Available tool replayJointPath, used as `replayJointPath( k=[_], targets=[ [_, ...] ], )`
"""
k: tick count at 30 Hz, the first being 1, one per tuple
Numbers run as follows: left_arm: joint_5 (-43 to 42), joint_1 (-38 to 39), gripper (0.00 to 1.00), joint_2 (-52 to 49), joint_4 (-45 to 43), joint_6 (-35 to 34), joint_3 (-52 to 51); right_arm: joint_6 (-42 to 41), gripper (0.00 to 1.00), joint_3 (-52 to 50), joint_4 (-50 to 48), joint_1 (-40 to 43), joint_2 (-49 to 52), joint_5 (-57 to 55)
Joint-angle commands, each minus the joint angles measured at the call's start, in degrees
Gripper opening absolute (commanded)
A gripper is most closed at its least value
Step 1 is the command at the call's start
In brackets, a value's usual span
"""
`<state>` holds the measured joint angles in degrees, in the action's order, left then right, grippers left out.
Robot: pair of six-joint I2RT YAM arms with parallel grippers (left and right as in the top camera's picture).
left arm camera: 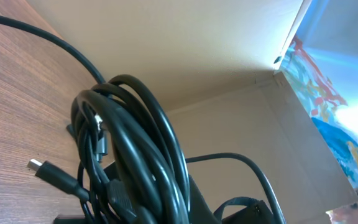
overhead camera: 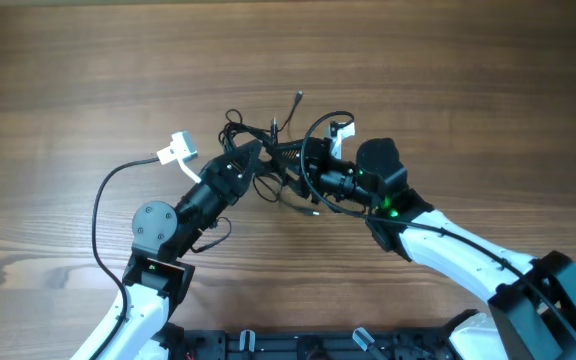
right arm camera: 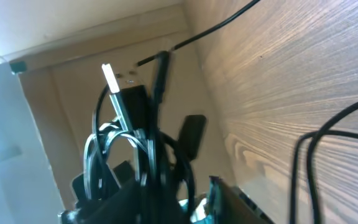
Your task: Untangle cables
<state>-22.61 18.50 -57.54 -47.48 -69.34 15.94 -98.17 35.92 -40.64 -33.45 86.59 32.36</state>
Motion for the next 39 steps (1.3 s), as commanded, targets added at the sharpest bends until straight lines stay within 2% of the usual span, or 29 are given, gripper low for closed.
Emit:
replayJointPath(
  k=[1,2,3,4,5,6,8,9,10,13,17,20,24,26,27,28,30,31,32,34,35,37,39],
  targets=[
    [-4.63,0.42,0.04,0.04,-0.72,-0.13,0.37,-0.33,0.14,0.33,-1.92,-0.24,0.85,-1.46],
    [-4.57,0.39,0.05,0.04,-0.72,-0.13,0.37,2.08,0.05,0.33,-1.92,-0.24,0.85,-1.46],
    [-4.55,0.11,0.13,0.04,-0.74,0.09,0.37,8.2,0.05,0.33,-1.9,-0.22,0.85,-1.57],
    [-4.79,-0.72,0.35,0.04,-0.76,0.04,0.37,18.03,0.04,0.33,-1.55,0.26,0.85,-2.14],
    [-6.86,-1.75,0.5,0.07,-0.83,0.09,0.39,26.91,0.05,0.33,-1.22,1.62,0.85,-2.03],
    [-10.45,-3.32,0.59,0.04,-1.36,0.79,0.42,33.97,0.05,0.33,-0.85,3.17,0.85,-1.29],
    [-23.37,-8.7,0.66,0.04,-2.89,6.08,0.61,48.24,0.05,0.33,3.1,6.84,0.85,3.34],
    [-30.4,-12.72,0.72,0.04,-2.99,6.38,0.98,53.33,0.05,0.33,6.12,8.61,0.85,6.95],
    [-34.95,-16.04,0.73,0.04,-2.97,6.43,1.29,56.3,0.05,0.33,8.72,9.88,0.83,9.66],
    [-52.57,-28.04,0.69,0.04,-2.95,10.67,3.02,67.87,0.04,0.35,15.52,14.19,-0.26,19.39],
    [-60.52,-29.42,0.59,-1.05,-2.91,12.61,3.19,71.28,0.05,0.87,15.82,15.76,-4.55,29.94],
    [-60.02,-27.56,0.53,-4.11,-3.23,13.73,3.19,73.92,0.05,0.87,16.06,15.76,-6.84,36.74],
    [-58.49,-27.23,0.55,-7.3,-5.9,13.66,3.21,74.25,0.05,0.87,17.94,15.76,-6.95,36.24],
    [-56.22,-27.23,0.49,-7.37,-5.88,13.66,3.19,74.2,0.05,0.87,18.6,15.76,-6.93,36.35],
    [-55.47,-27.23,0.51,-7.37,-5.73,13.64,3.19,74.2,0.05,0.87,18.95,15.74,-6.93,36.3],
    [-55.04,-27.23,0.57,-7.37,-4.5,13.62,3.19,74.2,0.05,0.87,19.12,15.76,-6.93,36.3],
    [-52.35,-27.23,0.82,-7.37,4.55,13.4,3.19,74.2,0.04,0.87,19.15,15.76,-6.93,36.26],
    [-49.18,-27.23,1.0,-7.37,12.24,13.33,3.19,74.2,0.05,0.87,19.15,15.76,-6.93,36.24],
    [-42.97,-27.23,1.0,-7.37,22.99,11.21,3.19,74.14,0.05,0.87,19.23,15.74,-6.93,36.0],
    [-35.82,-27.23,1.0,-7.37,34.53,7.28,3.19,74.03,0.05,0.87,19.89,15.74,-6.93,35.17],
    [-35.34,-27.23,1.0,-7.37,35.8,6.54,3.19,74.03,0.05,0.87,20.68,15.74,-6.93,34.49],
    [-34.34,-26.99,1.0,-7.37,35.76,0.52,3.19,74.05,0.05,0.87,21.44,15.74,-6.93,33.38],
    [-30.8,-25.66,0.94,-7.37,35.78,-6.69,3.19,74.16,0.05,0.87,21.42,15.74,-6.93,32.98]
  ],
)
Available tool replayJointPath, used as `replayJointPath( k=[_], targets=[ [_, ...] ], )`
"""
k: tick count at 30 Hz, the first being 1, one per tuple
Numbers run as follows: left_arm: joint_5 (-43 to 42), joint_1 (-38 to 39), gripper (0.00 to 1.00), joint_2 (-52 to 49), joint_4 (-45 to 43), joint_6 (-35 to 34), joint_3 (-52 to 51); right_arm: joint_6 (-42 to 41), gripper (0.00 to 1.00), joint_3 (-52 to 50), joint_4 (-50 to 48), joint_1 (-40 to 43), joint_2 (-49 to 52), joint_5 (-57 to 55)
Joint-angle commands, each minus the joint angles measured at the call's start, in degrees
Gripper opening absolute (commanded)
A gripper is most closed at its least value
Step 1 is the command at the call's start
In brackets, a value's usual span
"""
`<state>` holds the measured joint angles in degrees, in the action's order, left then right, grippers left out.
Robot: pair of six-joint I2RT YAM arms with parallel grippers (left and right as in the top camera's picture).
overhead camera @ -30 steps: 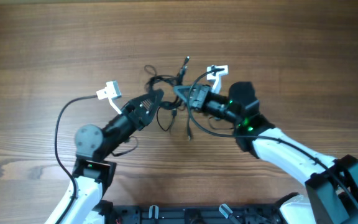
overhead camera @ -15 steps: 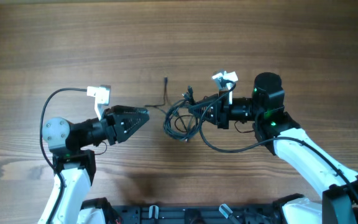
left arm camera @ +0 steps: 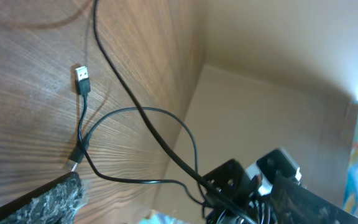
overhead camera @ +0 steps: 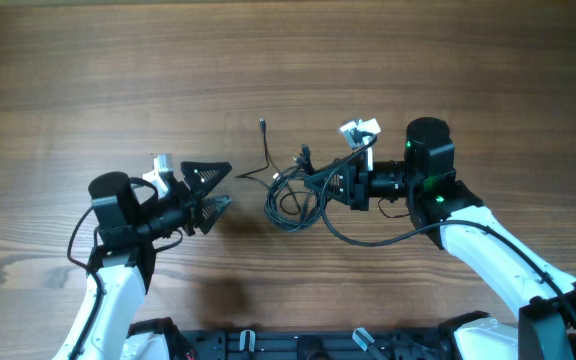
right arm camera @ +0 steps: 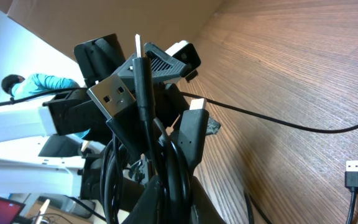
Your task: Untangle cables
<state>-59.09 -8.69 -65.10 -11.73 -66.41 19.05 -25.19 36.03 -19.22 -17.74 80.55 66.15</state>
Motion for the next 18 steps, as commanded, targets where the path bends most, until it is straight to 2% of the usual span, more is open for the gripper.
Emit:
replayJointPath(
  k=[1,3,6,7,9,11,13,14,15,16,18],
  targets=[
    [7.98,2.82,0.94,0.15,-0.04,-13.77,0.09,1.14,0.05,0.76,0.0,0.02,-0.9,-0.79],
    [11.61,6.58,0.94,0.15,-0.15,-20.9,0.09,1.16,0.05,0.76,0.0,-0.04,-0.9,-0.83],
    [17.57,11.47,0.87,0.15,-2.05,-24.48,0.09,1.16,0.05,0.76,0.0,-0.04,-0.9,-1.03],
    [20.52,12.87,0.72,0.15,-3.91,-26.03,0.09,1.09,0.05,0.76,0.02,-0.04,-0.9,-1.01],
    [23.58,13.42,0.54,0.15,-4.79,-26.03,0.09,1.03,0.05,0.76,0.04,-0.09,-0.9,-0.98],
    [25.57,13.42,0.49,0.15,-4.79,-25.99,0.09,1.03,0.05,0.76,0.09,-0.09,-0.9,-0.96],
    [26.27,13.42,0.33,0.15,-4.92,-26.01,0.09,1.03,0.05,0.76,0.48,-0.09,-0.9,-0.96],
    [26.18,13.44,0.28,0.15,-5.2,-26.01,0.09,1.05,0.05,0.76,0.52,-0.09,-0.9,-0.96],
    [26.18,13.46,0.3,0.15,-5.75,-26.03,0.09,1.03,0.05,0.76,0.52,-0.09,-0.9,-0.96],
    [26.01,13.46,0.37,0.15,-6.58,-26.01,0.09,1.03,0.05,0.76,0.57,-0.09,-0.9,-0.98],
    [24.94,13.46,0.41,0.15,-7.34,-26.03,0.09,1.05,0.05,0.76,0.63,-0.09,-0.9,-0.98]
  ],
)
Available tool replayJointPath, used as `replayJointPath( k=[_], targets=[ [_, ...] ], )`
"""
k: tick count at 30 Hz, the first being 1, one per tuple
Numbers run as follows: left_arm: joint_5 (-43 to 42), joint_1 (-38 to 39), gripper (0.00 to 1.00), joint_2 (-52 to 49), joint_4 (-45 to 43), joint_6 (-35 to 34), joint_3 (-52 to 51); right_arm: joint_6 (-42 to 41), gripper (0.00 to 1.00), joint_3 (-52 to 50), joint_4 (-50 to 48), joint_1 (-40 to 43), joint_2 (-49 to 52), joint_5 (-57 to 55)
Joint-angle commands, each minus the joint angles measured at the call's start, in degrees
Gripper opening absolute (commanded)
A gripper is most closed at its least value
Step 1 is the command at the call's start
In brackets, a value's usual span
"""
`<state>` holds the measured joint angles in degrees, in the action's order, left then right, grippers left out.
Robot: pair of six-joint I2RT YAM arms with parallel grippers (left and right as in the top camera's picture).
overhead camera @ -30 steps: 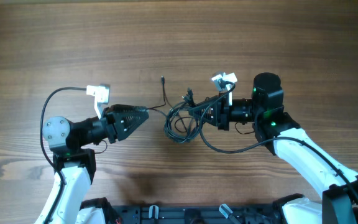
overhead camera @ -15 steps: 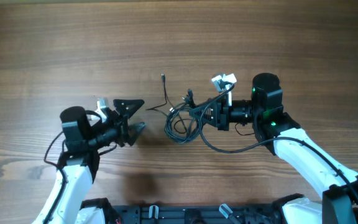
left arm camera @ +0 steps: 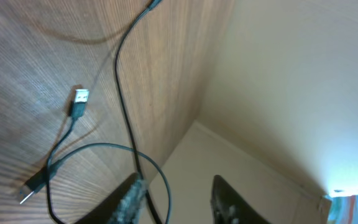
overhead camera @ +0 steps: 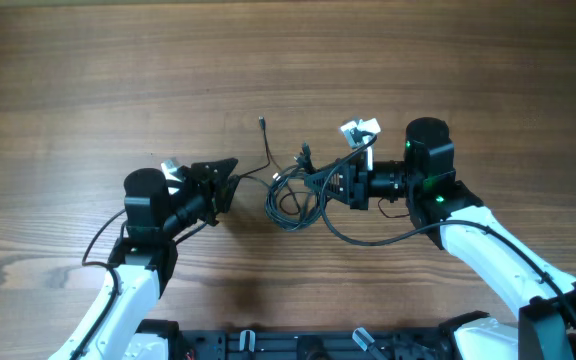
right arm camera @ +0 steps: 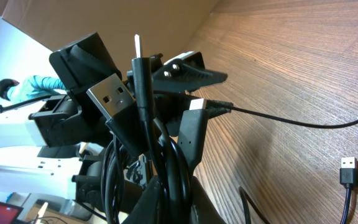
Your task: Untangle cables
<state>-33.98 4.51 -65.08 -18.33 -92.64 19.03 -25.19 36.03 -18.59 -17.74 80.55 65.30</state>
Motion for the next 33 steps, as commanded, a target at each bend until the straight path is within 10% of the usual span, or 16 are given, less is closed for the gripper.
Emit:
replayJointPath(
  k=[1,14,15,17,21,28,31,33],
  targets=[
    [-0.57,0.26,0.43,0.13,-0.72,0.2,0.11,1.05,0.05,0.76,0.0,-0.09,-0.9,-0.13],
    [-2.19,0.26,0.04,0.13,-0.76,0.17,0.11,1.03,0.05,0.76,0.24,-0.09,-0.9,-0.15],
    [-2.49,0.26,0.08,0.13,-0.76,0.2,0.11,1.03,0.05,0.76,0.26,-0.09,-0.9,-0.15],
    [-4.81,0.26,0.62,0.13,-0.7,0.2,0.11,1.01,0.05,0.76,0.26,-0.09,-0.9,-0.13],
    [-4.76,0.28,0.66,-0.09,0.33,-4.68,0.11,0.98,0.05,0.76,0.26,-0.09,-0.9,-0.13],
    [-0.37,3.82,0.36,-3.02,-0.98,-11.41,0.11,1.05,0.05,0.76,1.64,-0.09,-0.9,-0.15],
    [3.61,4.11,0.04,-3.19,-1.62,-11.34,0.11,1.11,0.04,0.76,2.84,-0.09,-0.9,-0.13],
    [6.71,4.11,0.04,-3.19,-4.96,-8.35,0.11,1.25,0.05,0.74,3.32,-0.09,-0.9,-1.29]
  ],
)
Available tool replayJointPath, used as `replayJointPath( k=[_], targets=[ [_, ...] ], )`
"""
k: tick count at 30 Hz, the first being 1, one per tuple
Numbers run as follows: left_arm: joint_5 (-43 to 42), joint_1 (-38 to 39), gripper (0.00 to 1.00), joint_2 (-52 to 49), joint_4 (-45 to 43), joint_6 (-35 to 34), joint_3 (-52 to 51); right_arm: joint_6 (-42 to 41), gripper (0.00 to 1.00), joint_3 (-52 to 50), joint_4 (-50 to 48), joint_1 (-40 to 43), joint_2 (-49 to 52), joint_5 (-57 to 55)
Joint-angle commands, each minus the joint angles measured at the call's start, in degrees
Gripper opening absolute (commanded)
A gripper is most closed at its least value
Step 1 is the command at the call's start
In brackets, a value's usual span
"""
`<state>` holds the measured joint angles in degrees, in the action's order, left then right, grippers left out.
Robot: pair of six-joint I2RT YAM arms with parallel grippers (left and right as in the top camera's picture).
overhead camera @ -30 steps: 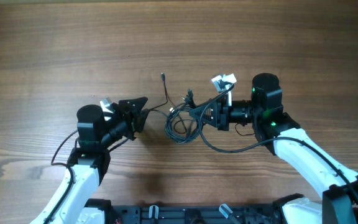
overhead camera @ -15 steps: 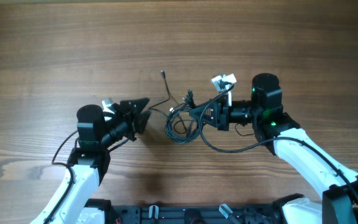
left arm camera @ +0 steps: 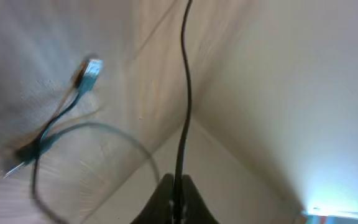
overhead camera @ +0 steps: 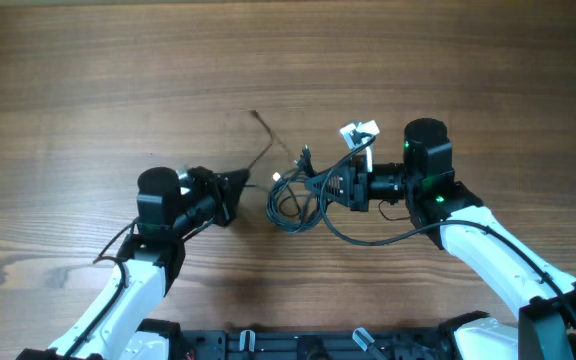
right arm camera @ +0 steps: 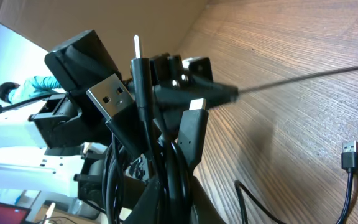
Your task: Untangle cables
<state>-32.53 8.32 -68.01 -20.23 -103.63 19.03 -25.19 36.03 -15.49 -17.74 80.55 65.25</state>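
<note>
My right gripper (overhead camera: pixel 340 188) is shut on a black cable bundle (overhead camera: pixel 293 200). Loops of it hang to the left and its plugs stick up (right arm camera: pixel 112 93) in the right wrist view, where the jaws (right arm camera: pixel 179 202) pinch the strands. A thin black cable (overhead camera: pixel 261 135) runs taut from the bundle's side up to its free end. My left gripper (overhead camera: pixel 232 187) is shut on that thin cable (left arm camera: pixel 184 93); its jaws (left arm camera: pixel 179 186) meet around it. The left wrist view is motion-blurred.
A white connector (overhead camera: pixel 360 130) sits on the right gripper's far side. A small USB plug (right arm camera: pixel 351 155) on a thin lead lies on the wooden table (overhead camera: pixel 88 80), also showing as a plug (left arm camera: pixel 92 67) in the left wrist view. A cable loop (overhead camera: pixel 368 238) trails under the right arm.
My left gripper was open beside the thin cable; now it is shut on it, slightly further right. The cable is now straight and taut, its free end shifted up-left. The right gripper has not moved.
Both grippers met at the tangle in the table's middle. Then the left arm was far to the left, open, while the right held the bundle at the right. The left gripper then stood nearer the thin cable, open, and now grips it.
</note>
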Motion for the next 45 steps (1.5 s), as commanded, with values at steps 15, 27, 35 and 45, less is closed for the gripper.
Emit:
replayJointPath(
  k=[15,27,35,45],
  targets=[
    [5.75,9.57,0.04,-0.24,-32.65,38.56,0.61,-20.31,0.05,0.76,8.72,-5.38,-0.9,-13.27],
    [10.97,18.1,0.12,-0.24,-11.58,50.75,0.61,-37.07,0.05,0.76,9.99,-8.13,-0.9,-23.3],
    [9.44,12.74,1.0,2.6,-7.72,55.49,1.73,-37.97,0.05,0.76,9.7,-8.13,-0.9,-23.28],
    [-12.9,4.26,0.88,10.54,24.22,82.03,10.95,-15.76,0.05,0.74,-0.98,-8.13,-0.9,-14.91]
  ],
)
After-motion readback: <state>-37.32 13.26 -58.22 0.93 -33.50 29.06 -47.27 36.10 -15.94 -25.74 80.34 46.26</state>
